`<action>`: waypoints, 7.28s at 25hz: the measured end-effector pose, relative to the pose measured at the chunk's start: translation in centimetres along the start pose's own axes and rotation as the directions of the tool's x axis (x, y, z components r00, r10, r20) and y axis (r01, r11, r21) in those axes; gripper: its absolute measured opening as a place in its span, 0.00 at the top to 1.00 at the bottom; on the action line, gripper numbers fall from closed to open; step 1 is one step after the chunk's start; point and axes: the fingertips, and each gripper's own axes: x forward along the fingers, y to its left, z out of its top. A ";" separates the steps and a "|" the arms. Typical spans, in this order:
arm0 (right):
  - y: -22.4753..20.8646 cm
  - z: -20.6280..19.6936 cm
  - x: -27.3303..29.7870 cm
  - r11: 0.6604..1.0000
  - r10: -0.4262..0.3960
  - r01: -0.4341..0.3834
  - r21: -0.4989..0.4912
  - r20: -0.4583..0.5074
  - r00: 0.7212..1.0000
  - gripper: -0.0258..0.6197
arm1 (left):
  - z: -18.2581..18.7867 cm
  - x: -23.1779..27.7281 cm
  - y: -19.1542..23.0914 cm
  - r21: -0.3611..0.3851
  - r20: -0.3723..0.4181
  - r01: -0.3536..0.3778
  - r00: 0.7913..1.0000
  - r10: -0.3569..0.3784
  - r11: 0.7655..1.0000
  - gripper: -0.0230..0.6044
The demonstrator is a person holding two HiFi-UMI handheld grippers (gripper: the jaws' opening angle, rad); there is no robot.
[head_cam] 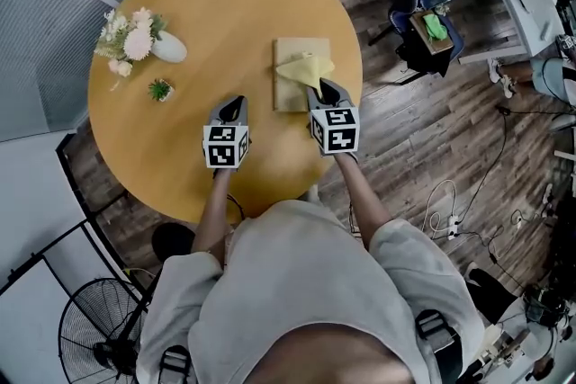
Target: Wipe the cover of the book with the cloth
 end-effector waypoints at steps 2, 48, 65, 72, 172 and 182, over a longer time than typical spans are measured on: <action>0.2 0.3 0.7 1.000 0.009 -0.009 -0.003 -0.002 1.000 0.86 | -0.1 0.2 0.1 -0.005 -0.008 0.001 1.000 -0.001 1.000 0.95; -1.1 -2.3 13.6 0.997 0.075 -0.071 0.028 -0.218 0.973 0.86 | -2.8 2.6 1.3 -0.079 -0.068 -0.043 0.997 0.038 0.996 0.95; -3.9 -2.8 12.4 0.999 0.040 -0.033 0.034 -0.218 0.975 0.86 | -2.4 3.3 0.0 -0.054 -0.074 -0.028 0.997 0.024 0.998 0.95; -6.2 -3.3 11.4 0.999 0.004 0.007 0.048 -0.219 0.976 0.86 | -2.4 4.2 -1.3 -0.031 -0.079 -0.002 0.997 0.000 1.000 0.95; 0.9 -5.9 9.8 0.994 0.101 -0.089 0.061 -0.260 0.960 0.86 | -4.1 0.0 -1.5 -0.033 -0.074 -0.039 0.997 0.036 0.999 0.95; -0.5 -6.4 9.2 0.994 0.094 -0.078 0.071 -0.260 0.961 0.86 | -4.0 0.7 -2.4 -0.026 -0.076 -0.027 0.997 0.025 0.999 0.95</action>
